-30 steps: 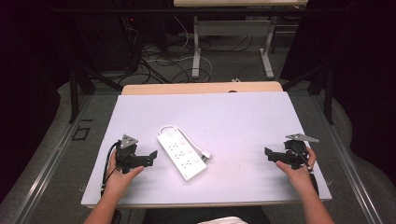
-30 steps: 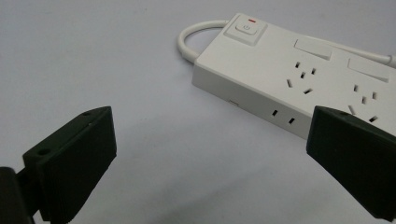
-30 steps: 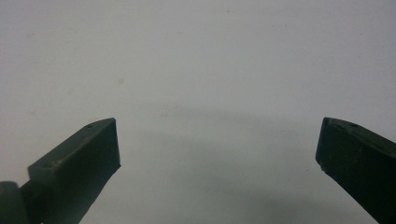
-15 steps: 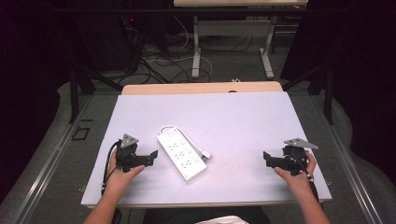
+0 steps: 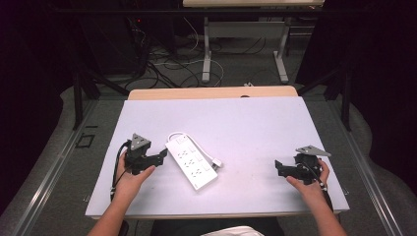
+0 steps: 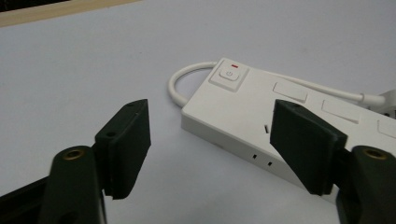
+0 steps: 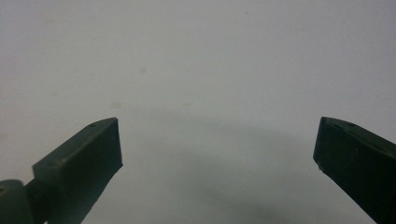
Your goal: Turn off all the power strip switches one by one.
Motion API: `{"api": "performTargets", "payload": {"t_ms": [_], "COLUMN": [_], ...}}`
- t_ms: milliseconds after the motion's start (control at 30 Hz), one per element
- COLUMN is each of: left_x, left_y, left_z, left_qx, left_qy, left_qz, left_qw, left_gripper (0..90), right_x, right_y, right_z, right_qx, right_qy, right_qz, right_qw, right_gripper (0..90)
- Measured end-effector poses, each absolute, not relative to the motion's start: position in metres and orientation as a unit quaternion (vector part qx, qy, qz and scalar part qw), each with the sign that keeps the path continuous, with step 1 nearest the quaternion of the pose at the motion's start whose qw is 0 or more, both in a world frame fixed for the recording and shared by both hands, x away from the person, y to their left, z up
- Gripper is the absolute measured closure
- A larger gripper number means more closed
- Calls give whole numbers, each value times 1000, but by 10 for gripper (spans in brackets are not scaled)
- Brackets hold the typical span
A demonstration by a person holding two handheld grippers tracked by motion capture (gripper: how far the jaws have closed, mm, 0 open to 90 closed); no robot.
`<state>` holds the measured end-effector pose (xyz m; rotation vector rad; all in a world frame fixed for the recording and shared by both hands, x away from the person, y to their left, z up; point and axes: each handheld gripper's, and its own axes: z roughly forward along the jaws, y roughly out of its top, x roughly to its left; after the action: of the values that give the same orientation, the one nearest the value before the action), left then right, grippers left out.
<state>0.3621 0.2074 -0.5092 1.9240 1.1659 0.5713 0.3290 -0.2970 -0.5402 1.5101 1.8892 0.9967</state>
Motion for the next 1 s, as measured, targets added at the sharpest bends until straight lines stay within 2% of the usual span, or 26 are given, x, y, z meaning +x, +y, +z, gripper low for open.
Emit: {"api": "performTargets", "payload": {"t_ms": [133,300,433,567,1000], "left_x": [365,371,376,379,399], "left_y": [205,201,198,195,176], "left_z": [-503,-494,-488,-483,-477], "left_qx": [763,765,768,766,754], "left_qy": [458,454,458,478,492], "left_qz": [221,222,209,208,200], "left_qw": [399,399,396,377,388], "left_gripper": [381,406,467,473,557], "right_x": [330,330,331,331,332], "right_y": [-297,-297,-296,-295,-293], "right_z": [-541,-542,-542,-542,-543], "right_qx": [560,561,561,560,558], "right_qy": [696,696,697,698,700], "right_qz": [367,368,368,369,367], "right_qw": [259,256,255,252,252], "right_gripper": [9,10,12,13,15]}}
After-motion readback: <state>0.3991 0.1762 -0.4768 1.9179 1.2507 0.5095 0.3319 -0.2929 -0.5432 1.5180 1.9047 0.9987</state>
